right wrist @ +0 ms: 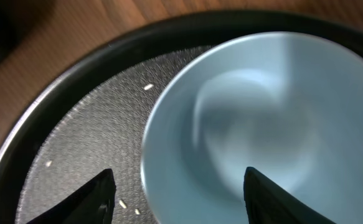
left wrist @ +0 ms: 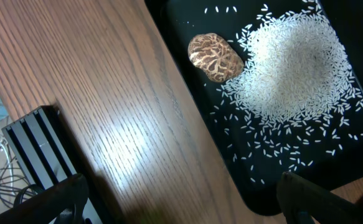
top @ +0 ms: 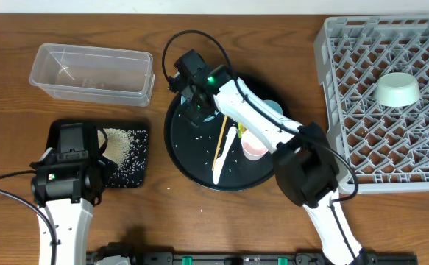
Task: Sort waste into correct bins and load items into the dishwasher rack
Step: 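Grasp the blue bowl rim with the right gripper, then lift the blue bowl and carry it to the rack's far right corner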
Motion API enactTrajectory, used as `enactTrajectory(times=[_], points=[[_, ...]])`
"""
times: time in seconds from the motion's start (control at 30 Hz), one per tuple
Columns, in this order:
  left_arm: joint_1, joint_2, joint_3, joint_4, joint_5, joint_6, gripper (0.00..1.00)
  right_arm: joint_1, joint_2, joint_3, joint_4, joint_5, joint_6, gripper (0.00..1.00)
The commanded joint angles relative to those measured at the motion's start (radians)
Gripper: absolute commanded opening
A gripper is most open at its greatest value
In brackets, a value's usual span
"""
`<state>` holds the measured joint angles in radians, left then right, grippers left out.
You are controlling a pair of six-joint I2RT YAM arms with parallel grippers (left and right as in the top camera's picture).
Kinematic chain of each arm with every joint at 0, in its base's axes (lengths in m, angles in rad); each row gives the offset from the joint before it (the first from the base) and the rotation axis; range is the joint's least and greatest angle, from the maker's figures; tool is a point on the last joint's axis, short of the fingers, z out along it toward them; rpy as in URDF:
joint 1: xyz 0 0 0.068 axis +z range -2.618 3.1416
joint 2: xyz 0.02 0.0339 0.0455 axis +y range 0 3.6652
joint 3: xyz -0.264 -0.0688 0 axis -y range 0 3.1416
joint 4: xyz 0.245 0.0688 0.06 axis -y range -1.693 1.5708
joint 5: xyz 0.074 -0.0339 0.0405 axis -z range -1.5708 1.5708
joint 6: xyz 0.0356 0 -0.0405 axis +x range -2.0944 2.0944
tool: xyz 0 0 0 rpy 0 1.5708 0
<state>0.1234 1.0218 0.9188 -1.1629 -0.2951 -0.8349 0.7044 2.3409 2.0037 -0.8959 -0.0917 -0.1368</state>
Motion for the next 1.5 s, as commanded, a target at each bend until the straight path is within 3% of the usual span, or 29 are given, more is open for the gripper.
enactTrajectory(times=[0.0, 0.23, 0.7, 1.03, 1.3, 1.47], points=[[0.005, -0.003, 0.014, -0.004, -0.021, -0.005, 0.98, 0.005, 0.028, 0.009, 0.003, 0.013, -0.010, 0.54], [0.005, -0.003, 0.014, -0.003, -0.021, -0.005, 0.98, 0.005, 0.029, 0.009, 0.003, 0.013, -0.011, 0.47], [0.005, -0.003, 0.014, -0.003, -0.021, -0.005, 0.98, 0.005, 0.029, 0.009, -0.009, 0.013, -0.003, 0.01], [0.005, -0.003, 0.014, -0.003, -0.021, -0.005, 0.98, -0.014, 0.026, 0.076, -0.031, -0.064, 0.061, 0.01], [0.005, -0.003, 0.014, -0.004, -0.021, -0.005, 0.98, -0.119, 0.018, 0.291, -0.078, -0.492, 0.100, 0.01], [0.005, -0.003, 0.014, -0.004, -0.021, -0.005, 0.98, -0.219, -0.012, 0.443, -0.176, -0.449, 0.153, 0.01]])
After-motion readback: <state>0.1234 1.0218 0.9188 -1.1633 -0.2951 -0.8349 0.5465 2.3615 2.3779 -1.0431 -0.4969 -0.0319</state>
